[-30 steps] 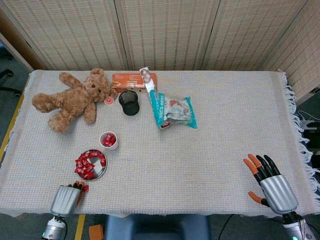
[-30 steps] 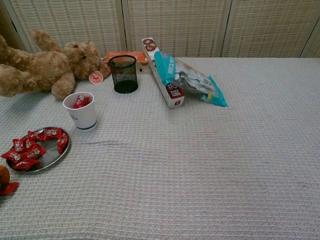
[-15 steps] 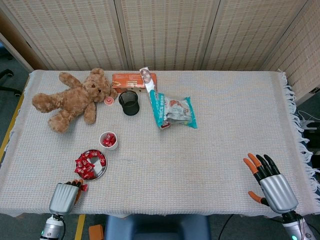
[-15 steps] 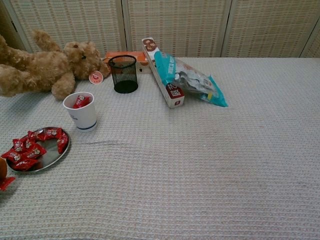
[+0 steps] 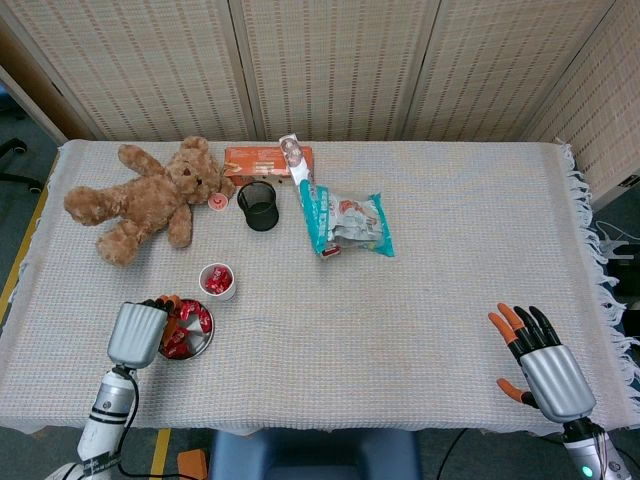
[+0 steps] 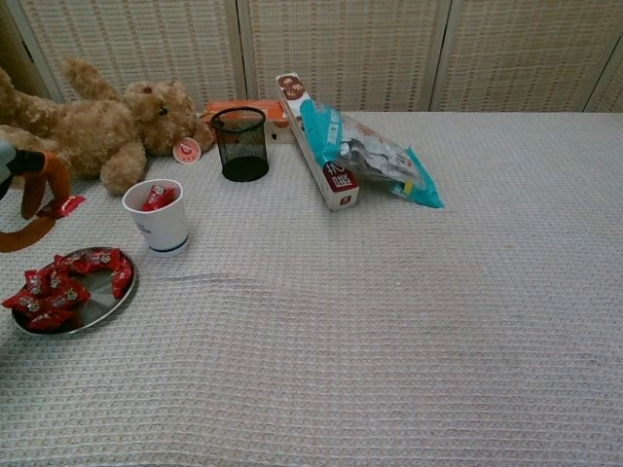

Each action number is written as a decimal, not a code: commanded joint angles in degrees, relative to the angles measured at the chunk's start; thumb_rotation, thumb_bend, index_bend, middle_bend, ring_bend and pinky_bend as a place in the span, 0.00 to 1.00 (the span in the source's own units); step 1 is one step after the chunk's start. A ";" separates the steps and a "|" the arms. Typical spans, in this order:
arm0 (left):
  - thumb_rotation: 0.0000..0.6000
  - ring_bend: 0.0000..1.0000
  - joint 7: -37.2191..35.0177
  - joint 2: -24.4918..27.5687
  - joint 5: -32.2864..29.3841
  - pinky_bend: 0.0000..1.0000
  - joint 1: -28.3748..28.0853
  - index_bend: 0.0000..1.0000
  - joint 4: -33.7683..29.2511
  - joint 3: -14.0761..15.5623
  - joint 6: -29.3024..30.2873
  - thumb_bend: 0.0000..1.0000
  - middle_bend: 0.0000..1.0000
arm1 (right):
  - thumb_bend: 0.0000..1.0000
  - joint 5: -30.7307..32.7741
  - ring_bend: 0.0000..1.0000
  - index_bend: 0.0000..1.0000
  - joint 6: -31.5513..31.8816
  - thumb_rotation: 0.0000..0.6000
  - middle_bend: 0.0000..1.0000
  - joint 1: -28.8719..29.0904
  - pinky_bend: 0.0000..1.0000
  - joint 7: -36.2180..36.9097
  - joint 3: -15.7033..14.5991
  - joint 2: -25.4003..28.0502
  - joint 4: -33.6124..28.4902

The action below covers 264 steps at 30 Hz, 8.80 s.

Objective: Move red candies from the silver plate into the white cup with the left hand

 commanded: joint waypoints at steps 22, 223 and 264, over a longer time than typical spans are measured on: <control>1.00 0.76 7.61 -9.18 -8.17 1.00 -12.90 0.28 8.87 -3.37 -8.37 0.39 0.39 | 0.07 2.00 0.00 0.00 -0.58 1.00 0.00 0.21 0.00 0.33 0.73 0.24 -0.04; 1.00 0.77 -6.38 -0.35 -5.54 1.00 5.42 0.17 9.55 12.65 -3.22 0.39 0.34 | 0.07 -1.12 0.00 0.00 0.52 1.00 0.00 -0.02 0.00 0.53 -0.58 0.34 0.05; 1.00 0.77 -7.53 0.66 -5.67 1.00 9.66 0.18 11.83 12.34 -1.25 0.39 0.30 | 0.07 -1.04 0.00 0.00 0.07 1.00 0.00 0.03 0.00 -0.21 -0.72 0.11 -0.10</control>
